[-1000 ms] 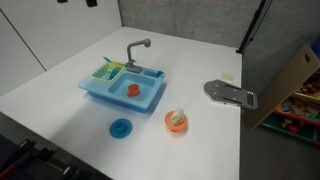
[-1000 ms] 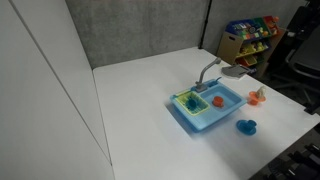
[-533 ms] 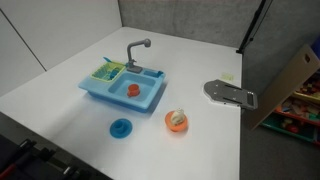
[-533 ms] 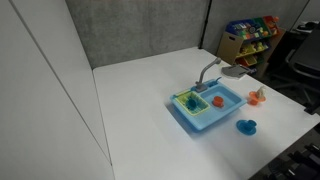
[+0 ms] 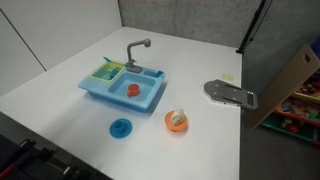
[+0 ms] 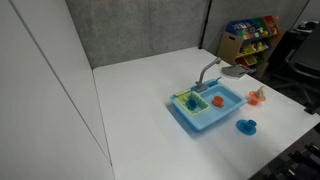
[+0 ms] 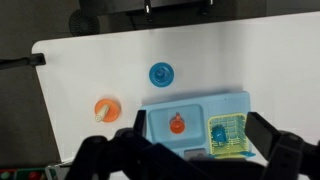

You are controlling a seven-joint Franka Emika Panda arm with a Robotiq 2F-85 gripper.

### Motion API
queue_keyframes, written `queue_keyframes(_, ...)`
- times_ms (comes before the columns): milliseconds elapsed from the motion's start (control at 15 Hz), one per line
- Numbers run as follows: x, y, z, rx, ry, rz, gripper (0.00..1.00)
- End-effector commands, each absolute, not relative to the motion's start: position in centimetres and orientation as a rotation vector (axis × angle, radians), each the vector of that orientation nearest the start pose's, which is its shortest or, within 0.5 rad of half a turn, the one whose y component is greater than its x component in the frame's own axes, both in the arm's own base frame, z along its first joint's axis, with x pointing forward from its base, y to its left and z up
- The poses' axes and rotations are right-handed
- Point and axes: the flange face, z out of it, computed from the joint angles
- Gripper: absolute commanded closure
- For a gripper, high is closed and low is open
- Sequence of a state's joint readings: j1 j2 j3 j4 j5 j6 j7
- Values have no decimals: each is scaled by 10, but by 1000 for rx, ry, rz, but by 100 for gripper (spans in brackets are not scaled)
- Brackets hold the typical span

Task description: Put the white bottle on the orange stand

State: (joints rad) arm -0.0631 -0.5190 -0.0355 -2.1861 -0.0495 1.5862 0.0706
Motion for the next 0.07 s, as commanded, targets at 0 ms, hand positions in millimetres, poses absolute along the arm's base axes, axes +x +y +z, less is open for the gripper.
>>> queue_keyframes(0, 382, -46, 579, -3159, 255, 134, 0)
